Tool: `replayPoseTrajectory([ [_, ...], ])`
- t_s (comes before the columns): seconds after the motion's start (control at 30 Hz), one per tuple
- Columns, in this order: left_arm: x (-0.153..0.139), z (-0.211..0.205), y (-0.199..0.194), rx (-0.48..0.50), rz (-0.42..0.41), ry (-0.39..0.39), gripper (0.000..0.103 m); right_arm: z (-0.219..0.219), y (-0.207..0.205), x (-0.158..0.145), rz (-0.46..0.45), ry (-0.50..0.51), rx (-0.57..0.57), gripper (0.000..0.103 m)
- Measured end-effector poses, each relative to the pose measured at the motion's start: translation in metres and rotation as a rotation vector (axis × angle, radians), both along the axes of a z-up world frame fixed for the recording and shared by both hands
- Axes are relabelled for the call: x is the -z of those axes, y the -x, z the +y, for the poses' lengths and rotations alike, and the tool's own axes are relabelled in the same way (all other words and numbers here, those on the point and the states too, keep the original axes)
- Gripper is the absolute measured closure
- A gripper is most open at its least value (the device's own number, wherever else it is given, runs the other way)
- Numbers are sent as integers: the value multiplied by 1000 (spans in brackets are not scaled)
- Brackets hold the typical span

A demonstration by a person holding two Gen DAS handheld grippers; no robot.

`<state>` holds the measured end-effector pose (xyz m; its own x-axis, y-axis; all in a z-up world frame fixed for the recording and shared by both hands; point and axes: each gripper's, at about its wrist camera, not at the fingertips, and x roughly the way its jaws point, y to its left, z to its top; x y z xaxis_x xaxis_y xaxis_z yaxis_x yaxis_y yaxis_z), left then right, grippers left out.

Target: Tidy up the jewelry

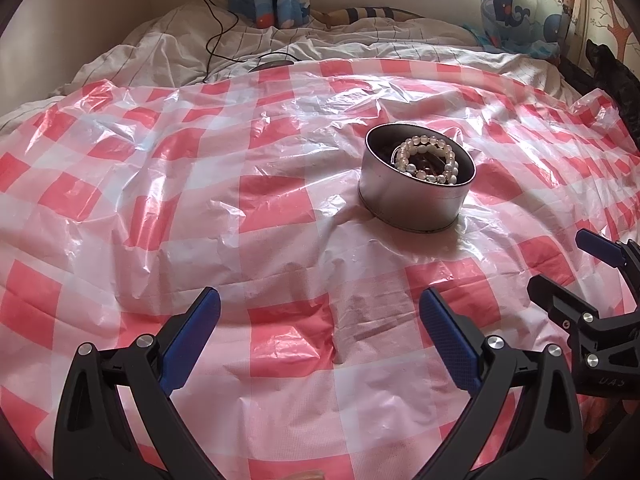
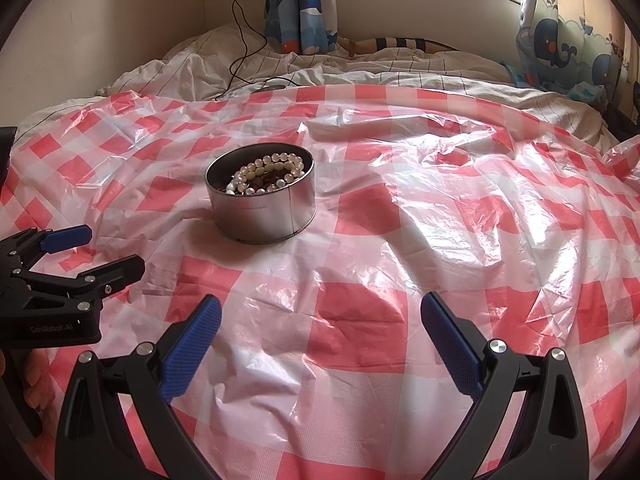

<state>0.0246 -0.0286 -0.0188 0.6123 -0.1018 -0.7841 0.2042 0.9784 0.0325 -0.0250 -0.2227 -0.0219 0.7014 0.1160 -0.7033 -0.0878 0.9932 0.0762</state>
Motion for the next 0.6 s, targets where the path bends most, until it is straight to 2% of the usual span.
replayPoseTrajectory([
  [0.03,0,1,1,-5,-8,4,7,-1,1,1,0,0,0,7],
  [0.13,-9,8,13,-27,-119,46,8,0,-1,0,1,-1,0,7],
  [0.23,-15,8,15,-13,-131,51,8,-1,0,0,0,-2,1,7],
  [0.3,-14,6,13,-15,-123,30,8,-1,-1,0,-1,-1,2,7],
  [0.47,-6,1,4,-10,-35,6,7,-3,10,2,-6,0,5,7],
  [0.6,-3,-1,4,-3,-27,-12,7,-3,7,1,-5,0,5,7],
])
